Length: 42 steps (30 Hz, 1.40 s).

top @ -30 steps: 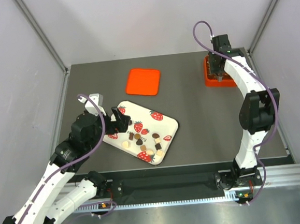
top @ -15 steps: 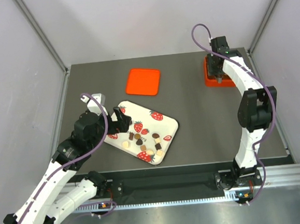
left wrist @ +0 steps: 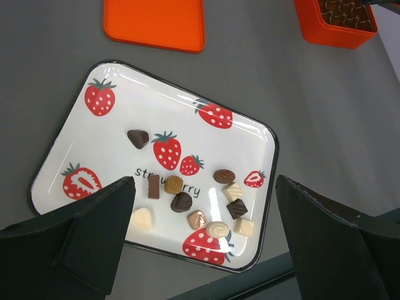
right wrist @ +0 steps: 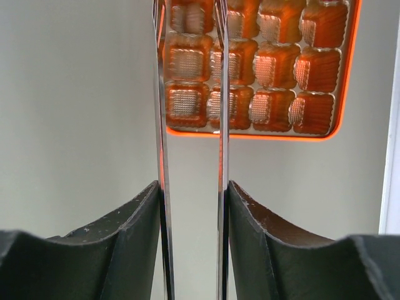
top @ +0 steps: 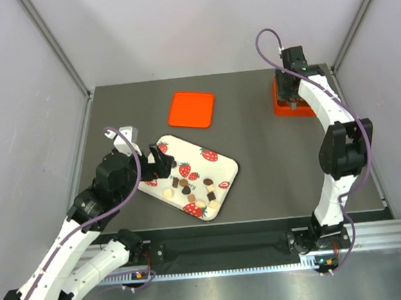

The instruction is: Pack the chocolate

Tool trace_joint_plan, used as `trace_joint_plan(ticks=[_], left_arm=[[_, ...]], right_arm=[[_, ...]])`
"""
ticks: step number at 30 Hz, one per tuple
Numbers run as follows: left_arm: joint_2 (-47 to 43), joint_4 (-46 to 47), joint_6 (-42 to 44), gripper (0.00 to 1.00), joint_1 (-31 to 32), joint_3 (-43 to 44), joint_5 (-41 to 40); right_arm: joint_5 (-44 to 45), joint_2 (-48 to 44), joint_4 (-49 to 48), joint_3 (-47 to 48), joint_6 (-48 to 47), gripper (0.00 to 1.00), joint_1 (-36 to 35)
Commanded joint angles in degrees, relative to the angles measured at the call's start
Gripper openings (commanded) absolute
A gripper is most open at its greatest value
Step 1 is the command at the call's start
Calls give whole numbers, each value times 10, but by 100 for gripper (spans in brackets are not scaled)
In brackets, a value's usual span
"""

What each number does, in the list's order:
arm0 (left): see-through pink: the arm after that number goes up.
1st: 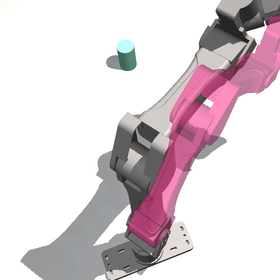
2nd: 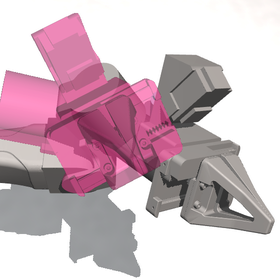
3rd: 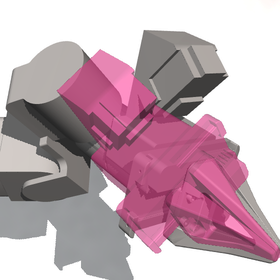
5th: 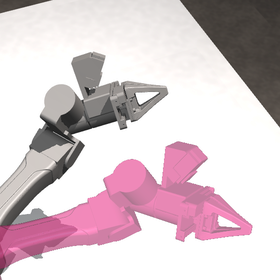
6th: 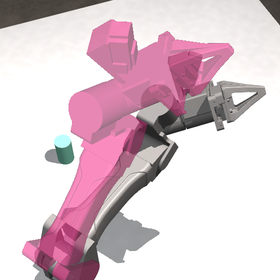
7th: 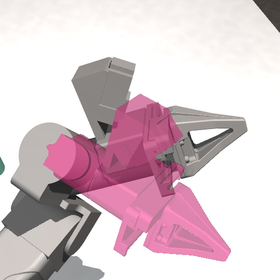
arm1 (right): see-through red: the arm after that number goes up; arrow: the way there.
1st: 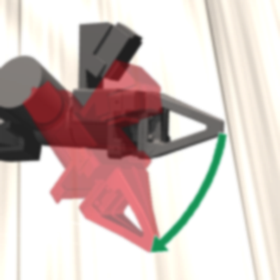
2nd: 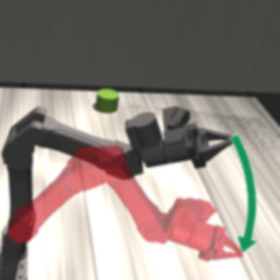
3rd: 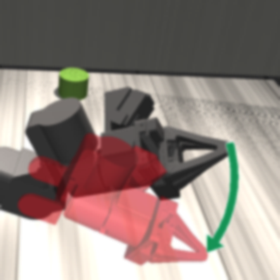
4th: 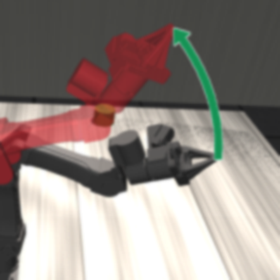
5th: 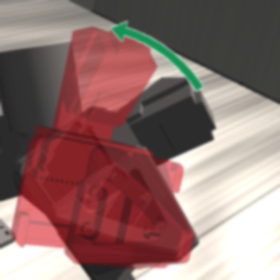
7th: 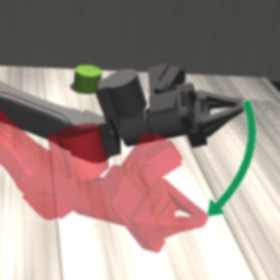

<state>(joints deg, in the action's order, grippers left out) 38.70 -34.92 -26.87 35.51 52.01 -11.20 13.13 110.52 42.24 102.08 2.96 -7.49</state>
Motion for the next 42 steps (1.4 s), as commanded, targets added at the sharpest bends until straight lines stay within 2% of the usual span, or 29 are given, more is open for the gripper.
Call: trace_joint_plan(ticks=[1,3,8,12,15,19,27,42], left_arm=[[-14,-2,2,99,-1,15,-9],[-18,-3,1,99,-1,15,-8],[-33,-7,-7,99,-1,16,0],[-41,-11,-7,99,-1,17,-2],[-42,-10,-6,99,-2,21,-5],[-42,-9,-10,99,-1,35,5],[-42,-23,-5,99,-1,47,-7],[-43,-26,-4,99,-1,41,-11]], right_arm=[[0,-99,-10,0,-2,43,-48],[0,-142,-14,-52,5,43,-74],[24,-244,-72,-198,27,43,-214],[-7,-319,-136,-322,65,44,-316],[-34,-330,-199,-375,75,44,-386],[-21,-306,-225,-386,72,44,-447],[-54,-236,-278,-373,113,45,-500],[-64,-123,-329,-346,168,47,-532]])
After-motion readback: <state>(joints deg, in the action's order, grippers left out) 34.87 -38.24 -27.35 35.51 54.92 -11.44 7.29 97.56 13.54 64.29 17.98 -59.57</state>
